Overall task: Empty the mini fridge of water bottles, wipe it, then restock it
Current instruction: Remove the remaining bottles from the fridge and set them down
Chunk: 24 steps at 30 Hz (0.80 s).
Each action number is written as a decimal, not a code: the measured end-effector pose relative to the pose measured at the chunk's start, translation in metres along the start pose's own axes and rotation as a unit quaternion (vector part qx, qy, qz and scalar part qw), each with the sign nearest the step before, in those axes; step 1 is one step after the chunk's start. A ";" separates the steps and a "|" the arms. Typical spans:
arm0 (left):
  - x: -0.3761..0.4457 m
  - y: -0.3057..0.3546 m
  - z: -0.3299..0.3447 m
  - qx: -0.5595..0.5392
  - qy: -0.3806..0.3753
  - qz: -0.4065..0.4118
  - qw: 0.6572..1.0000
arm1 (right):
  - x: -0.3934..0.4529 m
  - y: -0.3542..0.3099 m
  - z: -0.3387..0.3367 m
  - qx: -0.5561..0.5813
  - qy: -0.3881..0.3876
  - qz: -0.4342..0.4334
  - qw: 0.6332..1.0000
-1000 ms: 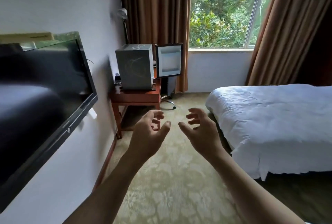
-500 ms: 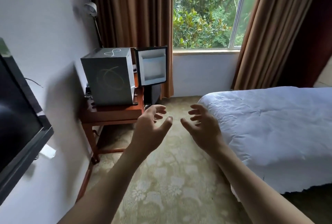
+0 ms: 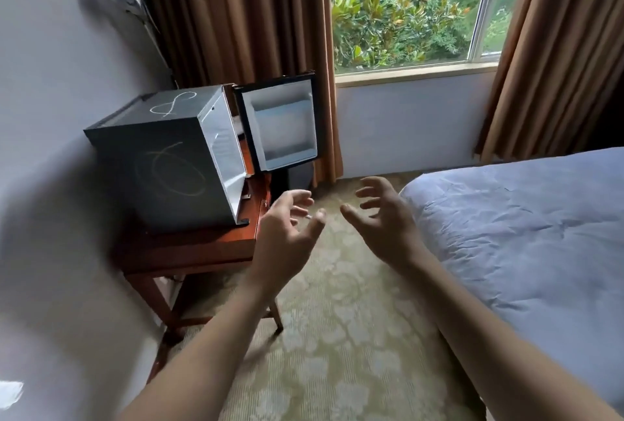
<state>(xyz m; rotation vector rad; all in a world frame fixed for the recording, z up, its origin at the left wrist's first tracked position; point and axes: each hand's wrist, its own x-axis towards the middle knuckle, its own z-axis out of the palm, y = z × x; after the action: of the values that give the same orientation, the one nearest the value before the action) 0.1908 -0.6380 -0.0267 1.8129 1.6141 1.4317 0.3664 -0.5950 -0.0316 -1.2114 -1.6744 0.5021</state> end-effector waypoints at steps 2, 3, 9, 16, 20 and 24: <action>0.040 -0.015 0.016 0.001 0.012 -0.013 1.000 | 0.048 0.018 0.011 0.004 -0.023 -0.006 1.000; 0.058 -0.022 0.022 0.001 0.016 -0.022 1.000 | 0.072 0.026 0.017 0.005 -0.031 -0.007 0.999; 0.166 -0.081 0.053 0.016 0.039 -0.052 0.998 | 0.191 0.072 0.070 0.015 -0.061 -0.010 0.998; 0.309 -0.185 0.097 -0.024 0.096 -0.092 0.991 | 0.334 0.140 0.158 0.011 -0.102 -0.005 0.995; 0.398 -0.223 0.118 -0.031 0.113 -0.102 0.988 | 0.423 0.159 0.198 0.007 -0.125 -0.010 0.992; 0.456 -0.249 0.112 -0.021 0.124 -0.131 0.983 | 0.490 0.167 0.238 0.029 -0.161 -0.019 0.986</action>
<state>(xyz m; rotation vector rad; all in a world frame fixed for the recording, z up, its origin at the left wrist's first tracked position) 0.0788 -0.1194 -0.0615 1.3799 1.8450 1.6005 0.2231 -0.0432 -0.0380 -1.0955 -1.9356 0.7483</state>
